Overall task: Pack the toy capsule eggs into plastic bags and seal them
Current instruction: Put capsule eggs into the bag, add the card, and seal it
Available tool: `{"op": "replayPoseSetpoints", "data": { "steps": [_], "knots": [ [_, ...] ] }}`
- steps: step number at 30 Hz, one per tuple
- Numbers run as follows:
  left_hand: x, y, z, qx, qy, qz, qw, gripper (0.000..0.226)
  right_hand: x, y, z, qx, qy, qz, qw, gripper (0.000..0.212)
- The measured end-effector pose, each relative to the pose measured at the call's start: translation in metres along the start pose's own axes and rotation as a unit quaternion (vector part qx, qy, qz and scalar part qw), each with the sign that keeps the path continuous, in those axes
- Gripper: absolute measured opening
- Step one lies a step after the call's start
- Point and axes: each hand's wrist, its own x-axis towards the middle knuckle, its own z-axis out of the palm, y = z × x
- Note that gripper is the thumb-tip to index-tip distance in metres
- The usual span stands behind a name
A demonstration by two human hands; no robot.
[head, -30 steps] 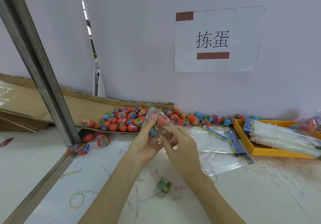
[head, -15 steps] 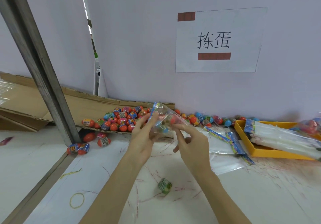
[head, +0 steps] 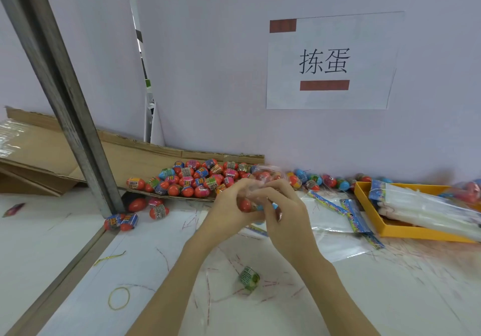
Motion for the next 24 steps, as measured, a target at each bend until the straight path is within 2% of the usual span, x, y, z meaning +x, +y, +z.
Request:
{"op": "replayPoseSetpoints", "data": {
  "steps": [4, 6, 8, 11, 13, 17, 24],
  "knots": [
    [0.002, -0.007, -0.011, 0.092, 0.123, 0.002, 0.988, 0.026, 0.003, -0.005, -0.002, 0.029, 0.066, 0.024, 0.997, 0.036],
    [0.003, -0.012, -0.014, 0.163, 0.192, 0.019, 0.968, 0.022, 0.004, -0.005, -0.004, 0.043, 0.089, 0.06, 0.993, 0.037],
    [0.003, -0.017, -0.018, 0.206, 0.216, 0.001, 0.954, 0.025, 0.003, -0.002, -0.003, 0.048, 0.082, 0.107, 0.99, 0.036],
    [0.004, -0.028, -0.02, 0.226, 0.185, -0.037, 0.956, 0.028, 0.0, 0.002, 0.003, 0.062, 0.027, 0.206, 0.976, 0.032],
    [0.004, -0.034, -0.019, 0.24, 0.158, -0.063, 0.956, 0.027, -0.003, 0.004, 0.007, 0.07, 0.011, 0.238, 0.969, 0.033],
    [0.005, -0.039, -0.021, 0.264, 0.126, -0.101, 0.951, 0.03, -0.006, 0.001, 0.011, 0.065, -0.004, 0.227, 0.972, 0.036],
    [0.007, -0.04, -0.021, 0.287, 0.111, -0.042, 0.951, 0.037, -0.007, 0.001, 0.014, 0.055, -0.021, 0.225, 0.973, 0.038]
  ]
}}
